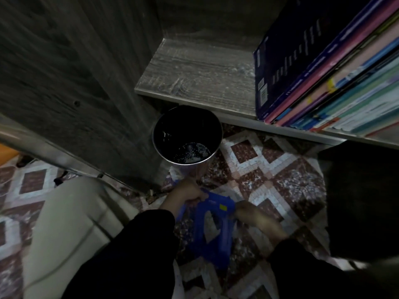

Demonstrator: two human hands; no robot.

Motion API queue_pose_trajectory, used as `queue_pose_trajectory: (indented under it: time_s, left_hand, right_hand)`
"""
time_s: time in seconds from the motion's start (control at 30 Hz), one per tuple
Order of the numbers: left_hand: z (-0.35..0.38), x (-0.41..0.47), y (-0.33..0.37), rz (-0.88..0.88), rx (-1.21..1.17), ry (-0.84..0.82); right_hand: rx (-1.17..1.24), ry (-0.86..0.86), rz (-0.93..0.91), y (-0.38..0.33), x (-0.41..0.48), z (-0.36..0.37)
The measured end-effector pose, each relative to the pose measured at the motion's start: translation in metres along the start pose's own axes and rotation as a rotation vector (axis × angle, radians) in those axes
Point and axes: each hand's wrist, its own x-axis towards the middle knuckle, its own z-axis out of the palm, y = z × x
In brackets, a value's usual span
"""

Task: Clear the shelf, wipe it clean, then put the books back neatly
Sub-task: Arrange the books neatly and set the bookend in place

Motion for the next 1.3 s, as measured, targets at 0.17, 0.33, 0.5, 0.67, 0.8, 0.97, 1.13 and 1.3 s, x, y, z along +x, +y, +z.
queue_pose_trajectory:
  time_s: [0.17,0.33,0.5,0.67,0.8,0.97,1.13,1.3]
  left_hand:
    - [-0.003,-0.021,0.023,0.146,0.132,-0.004]
    - [-0.034,-0.074,0.072,0.271,0.151,-0.036]
    - [-0.090,-0.157,0.125,0.553,0.089,0.278]
    - [-0.139,-0.179,0.148,0.812,0.026,0.607]
    - [-0.158,-0.152,0.144,0.855,0.030,0.504]
    - [-0.172,-0.105,0.125,0.757,0.094,0.606]
    - [-0.175,-0.081,0.125,0.734,0.009,0.810]
    - [-0.174,-0.065,0.128,0.625,0.007,1.002]
  right_hand:
    - [0.048,0.011,-0.052,-0.025,-0.033,-0.045]
    - [0.060,0.095,-0.273,-0.088,-0.096,-0.083]
    - [0.269,0.202,-0.534,-0.169,-0.161,-0.100]
    - [0.389,0.445,-0.772,-0.245,-0.161,-0.097]
    - [0.343,0.758,-0.809,-0.291,-0.109,-0.085]
    - [0.175,1.045,-0.801,-0.318,-0.066,-0.060]
    - [0.138,0.892,-0.860,-0.328,-0.048,-0.054]
    - [0.098,0.789,-0.839,-0.296,-0.041,-0.065]
